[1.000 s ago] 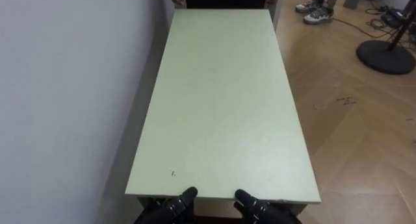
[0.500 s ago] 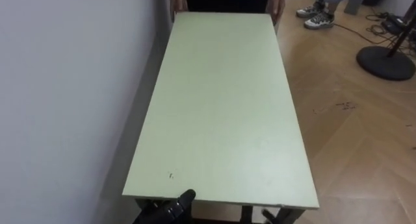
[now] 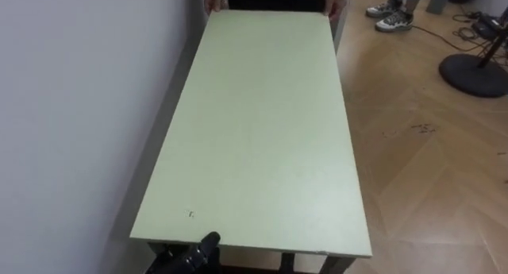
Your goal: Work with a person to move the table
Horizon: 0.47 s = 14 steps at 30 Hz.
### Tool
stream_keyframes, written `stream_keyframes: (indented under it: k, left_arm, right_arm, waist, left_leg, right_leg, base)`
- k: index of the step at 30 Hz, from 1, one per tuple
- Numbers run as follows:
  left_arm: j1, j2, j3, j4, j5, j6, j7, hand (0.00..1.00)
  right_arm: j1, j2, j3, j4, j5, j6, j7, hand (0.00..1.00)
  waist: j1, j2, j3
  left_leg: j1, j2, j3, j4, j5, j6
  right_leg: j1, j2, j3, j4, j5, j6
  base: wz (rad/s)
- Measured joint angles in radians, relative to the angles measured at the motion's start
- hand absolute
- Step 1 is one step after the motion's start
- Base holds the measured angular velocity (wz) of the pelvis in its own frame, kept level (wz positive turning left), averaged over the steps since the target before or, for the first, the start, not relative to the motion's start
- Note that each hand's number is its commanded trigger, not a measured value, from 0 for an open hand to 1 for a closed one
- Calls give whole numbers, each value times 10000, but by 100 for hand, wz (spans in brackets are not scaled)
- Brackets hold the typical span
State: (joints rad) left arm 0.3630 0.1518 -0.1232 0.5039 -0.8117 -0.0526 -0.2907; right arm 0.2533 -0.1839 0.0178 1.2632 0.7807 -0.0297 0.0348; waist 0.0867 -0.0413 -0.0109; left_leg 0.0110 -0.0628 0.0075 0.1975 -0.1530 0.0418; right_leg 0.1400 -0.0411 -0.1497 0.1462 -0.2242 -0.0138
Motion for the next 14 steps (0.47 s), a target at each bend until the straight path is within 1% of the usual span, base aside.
stream_keyframes:
  k: [4, 6, 9, 11, 12, 13, 14]
  left_arm:
    - [-18, -54, 305, -50, 228, -40, 0, 0]
    - [-15, -53, 478, -126, 386, 5, 0, 0]
    - [-16, -49, 749, -231, 390, 41, 1, 0]
    - [-15, -9, 973, -274, 390, 60, 3, 0]
    - [-14, 74, 1159, -356, 388, 107, 9, 0]
    - [-14, 306, 1243, -422, 374, 115, 18, 0]
    - [-14, 449, 1264, -455, 373, 117, 19, 0]
  right_arm:
    - [10, 134, -5, -151, 0, 103, -105, 0]
    - [8, 221, -33, -152, -106, 165, -151, 0]
    - [10, 366, -33, -157, -343, 390, -464, 0]
    - [17, 375, -36, -115, -421, 487, -634, 0]
    - [19, 375, -39, -75, -421, 524, -823, 0]
    - [14, 378, -41, 9, -422, 538, -991, 0]
    - [10, 377, -45, 47, -433, 543, -1090, 0]
  waist:
    - [-9, -1, -4]
    - [-8, -2, -5]
    - [-39, -80, -16]
    - [-40, -147, -21]
    - [-38, -209, -28]
    - [-34, -298, -58]
    - [-30, -332, -58]
  left_leg:
    - [-40, 5, -2, -7, -20, -32]
    - [-59, 10, 0, -14, -44, -67]
    - [-70, 16, 0, -47, -57, -85]
    - [-93, 35, 0, -85, -70, -108]
    - [-133, 47, -14, -78, -89, -135]
    - [-188, 66, -42, -58, -101, -153]
    - [-208, 89, -61, -36, -118, -180]
  right_leg:
    - [12, 26, -3, -59, 9, -26]
    - [5, 39, -4, -95, 1, -39]
    - [-6, 42, -166, -106, -15, -63]
    - [-25, 60, -201, -107, -25, -77]
    - [-53, 78, -217, -106, -37, -92]
    - [-130, 106, -218, -96, -46, -109]
    - [-167, 134, -236, -85, -42, -116]
  base:
    - [0]
    - [0]
    - [1]
    - [-2]
    - [0]
    - [0]
    - [0]
